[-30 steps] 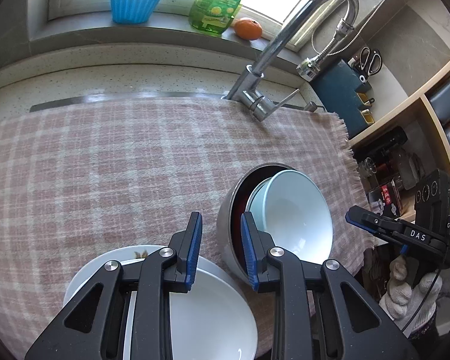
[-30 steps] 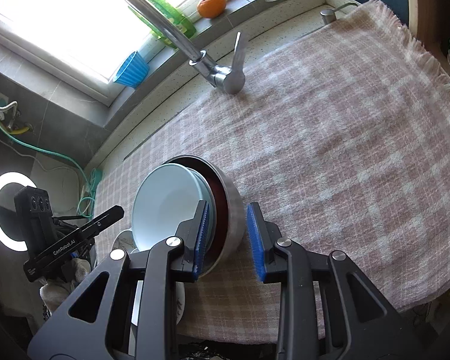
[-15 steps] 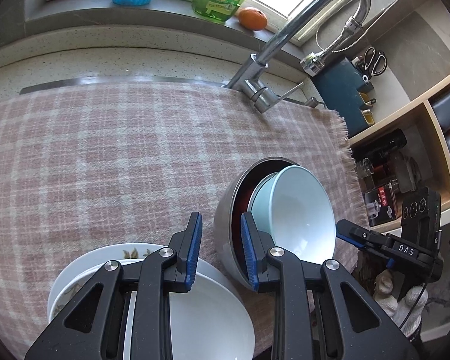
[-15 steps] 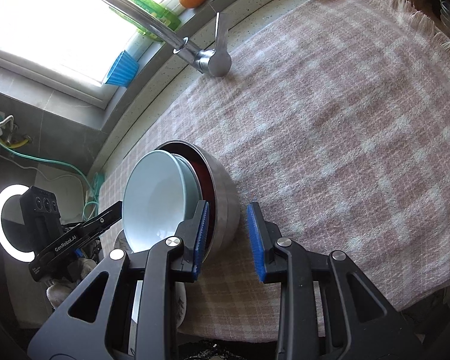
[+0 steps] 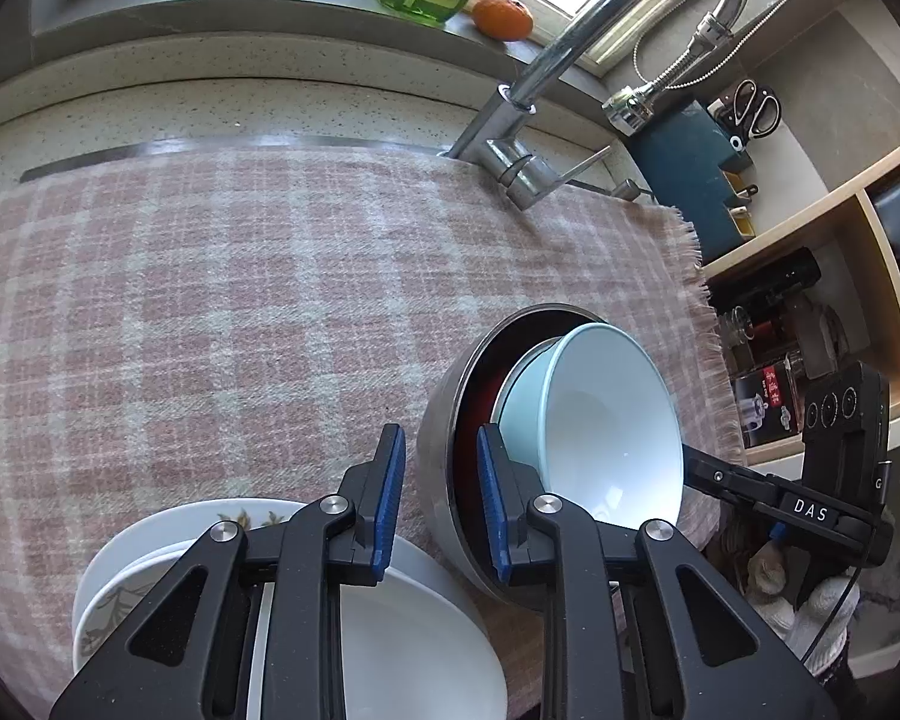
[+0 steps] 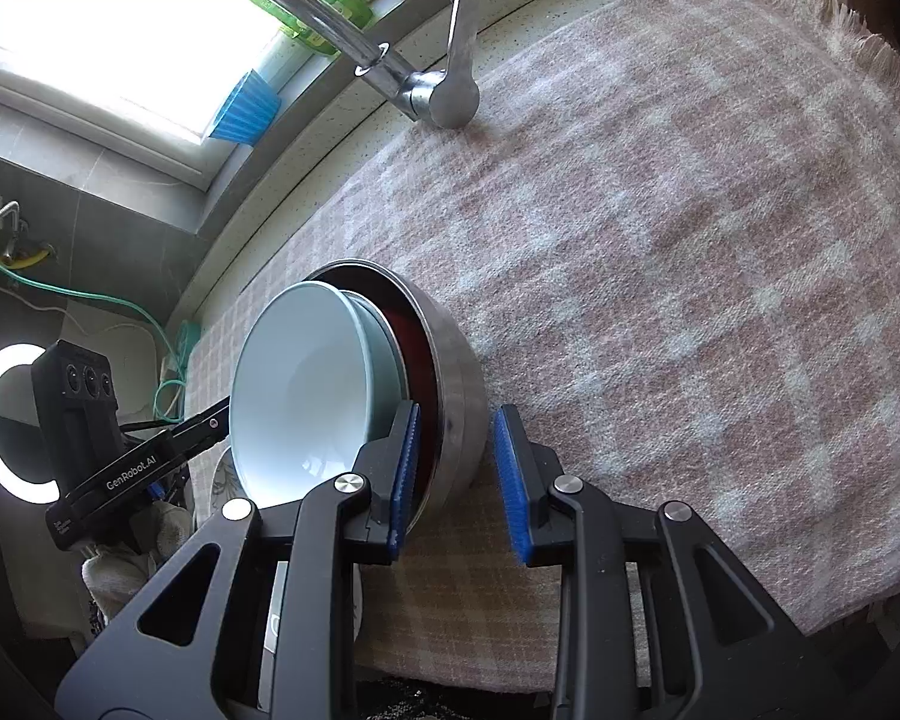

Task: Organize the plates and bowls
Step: 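Open both grippers and regrip the steel bowl rim with the nested bowls, then lift the nested bowl set and lower it onto the plate stack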

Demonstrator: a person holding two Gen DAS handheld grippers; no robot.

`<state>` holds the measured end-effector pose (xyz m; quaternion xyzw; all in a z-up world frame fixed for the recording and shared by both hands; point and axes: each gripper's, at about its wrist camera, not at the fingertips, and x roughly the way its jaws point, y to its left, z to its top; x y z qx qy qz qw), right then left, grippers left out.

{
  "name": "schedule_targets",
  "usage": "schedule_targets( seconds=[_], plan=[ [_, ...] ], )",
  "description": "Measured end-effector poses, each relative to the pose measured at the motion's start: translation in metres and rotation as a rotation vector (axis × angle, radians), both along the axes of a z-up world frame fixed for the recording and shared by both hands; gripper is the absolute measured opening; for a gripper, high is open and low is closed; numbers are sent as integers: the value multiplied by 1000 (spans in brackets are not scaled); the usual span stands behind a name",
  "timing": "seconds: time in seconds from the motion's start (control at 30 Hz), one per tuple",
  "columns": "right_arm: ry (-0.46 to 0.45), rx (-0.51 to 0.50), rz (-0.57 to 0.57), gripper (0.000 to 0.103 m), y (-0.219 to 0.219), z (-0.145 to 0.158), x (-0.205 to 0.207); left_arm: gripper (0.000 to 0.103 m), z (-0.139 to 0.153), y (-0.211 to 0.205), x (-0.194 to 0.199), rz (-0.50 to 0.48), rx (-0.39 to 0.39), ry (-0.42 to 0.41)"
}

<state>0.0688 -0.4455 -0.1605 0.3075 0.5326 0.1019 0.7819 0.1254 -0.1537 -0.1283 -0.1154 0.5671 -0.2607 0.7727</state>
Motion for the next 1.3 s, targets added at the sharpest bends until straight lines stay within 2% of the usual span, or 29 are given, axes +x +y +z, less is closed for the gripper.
schedule_targets(
  seconds=[0.3, 0.67, 0.73, 0.87, 1.1, 1.3],
  plan=[
    [14, 32, -15, 22, -5, -5, -4, 19, -2, 2, -2, 6, 8, 0],
    [7, -30, 25, 13, 8, -6, 3, 14, -7, -5, -3, -5, 37, 2],
    [8, -26, 26, 13, 8, -5, 4, 10, -6, -8, -3, -12, 37, -3],
    [8, -55, 36, 13, 12, -2, 4, 10, -3, -14, -5, -26, 76, -31],
    [12, -45, 31, 13, 12, 2, 2, 10, 2, -11, -7, -17, 63, -36],
    [-12, -50, 39, 13, 14, 19, -3, 9, 13, -5, -11, -7, 46, -55]
  ],
)
